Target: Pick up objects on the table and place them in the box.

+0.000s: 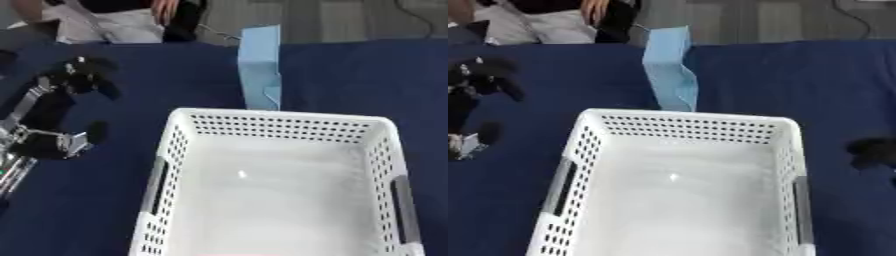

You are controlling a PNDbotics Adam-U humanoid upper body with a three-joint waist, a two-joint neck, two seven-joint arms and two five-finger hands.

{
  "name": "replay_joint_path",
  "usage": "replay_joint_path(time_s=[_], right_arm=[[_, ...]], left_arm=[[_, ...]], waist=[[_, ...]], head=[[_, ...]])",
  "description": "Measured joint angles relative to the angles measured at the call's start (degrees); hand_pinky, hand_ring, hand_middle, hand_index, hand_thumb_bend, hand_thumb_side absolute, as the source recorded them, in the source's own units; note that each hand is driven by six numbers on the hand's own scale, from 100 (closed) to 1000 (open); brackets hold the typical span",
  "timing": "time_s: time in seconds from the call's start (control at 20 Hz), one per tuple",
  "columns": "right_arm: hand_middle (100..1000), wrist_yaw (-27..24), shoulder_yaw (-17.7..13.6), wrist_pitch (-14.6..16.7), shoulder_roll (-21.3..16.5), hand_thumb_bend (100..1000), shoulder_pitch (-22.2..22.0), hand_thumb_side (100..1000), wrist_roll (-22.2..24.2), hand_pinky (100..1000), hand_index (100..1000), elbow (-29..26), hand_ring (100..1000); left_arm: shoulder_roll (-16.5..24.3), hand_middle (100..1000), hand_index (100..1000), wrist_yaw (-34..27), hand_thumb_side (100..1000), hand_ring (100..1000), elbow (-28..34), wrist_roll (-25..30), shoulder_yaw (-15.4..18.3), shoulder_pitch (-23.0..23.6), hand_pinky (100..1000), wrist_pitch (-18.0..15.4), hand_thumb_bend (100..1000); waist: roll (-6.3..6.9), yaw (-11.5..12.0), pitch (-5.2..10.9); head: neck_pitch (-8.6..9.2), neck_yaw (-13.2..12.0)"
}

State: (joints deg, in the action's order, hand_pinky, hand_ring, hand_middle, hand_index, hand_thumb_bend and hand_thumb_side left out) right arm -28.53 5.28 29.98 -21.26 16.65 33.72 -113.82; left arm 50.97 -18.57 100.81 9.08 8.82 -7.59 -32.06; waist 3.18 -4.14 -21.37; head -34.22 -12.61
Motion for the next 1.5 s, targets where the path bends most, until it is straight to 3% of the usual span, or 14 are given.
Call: replay_joint_path(time_s=[0.25, 0.75, 1.05, 1.5], right_arm=[[691, 0.0, 0.2, 0.0, 0.0, 100, 0.0, 847, 0.0, 784, 100, 0.0, 678], [689, -0.2, 0.7, 0.0, -0.1, 100, 0.3, 847, 0.0, 781, 100, 0.0, 677], [689, -0.6, 1.0, 0.0, -0.2, 100, 0.9, 847, 0.0, 780, 100, 0.0, 677], [688, -0.8, 1.4, -0.1, -0.5, 100, 1.1, 848, 0.1, 779, 100, 0.0, 677]], left_arm=[[2.8, 833, 865, -1.2, 393, 725, -3.2, 1.7, -1.2, -4.1, 680, 0.1, 398], [5.1, 823, 852, -6.8, 473, 715, -10.8, 7.6, -5.5, -14.8, 691, 1.9, 347], [4.3, 826, 852, -7.9, 535, 717, -15.1, 12.2, -7.7, -19.9, 699, 3.1, 329], [-0.5, 813, 839, -10.6, 608, 695, -21.2, 16.6, -9.7, -27.7, 681, 5.1, 296]], waist=[[0.19, -0.1, 0.00], [0.59, -0.9, 0.01], [0.97, -1.4, 0.01], [1.14, -2.1, 0.01]], head=[[-0.01, 0.0], [-0.30, -0.1], [-0.76, -0.1], [-0.92, -0.5]])
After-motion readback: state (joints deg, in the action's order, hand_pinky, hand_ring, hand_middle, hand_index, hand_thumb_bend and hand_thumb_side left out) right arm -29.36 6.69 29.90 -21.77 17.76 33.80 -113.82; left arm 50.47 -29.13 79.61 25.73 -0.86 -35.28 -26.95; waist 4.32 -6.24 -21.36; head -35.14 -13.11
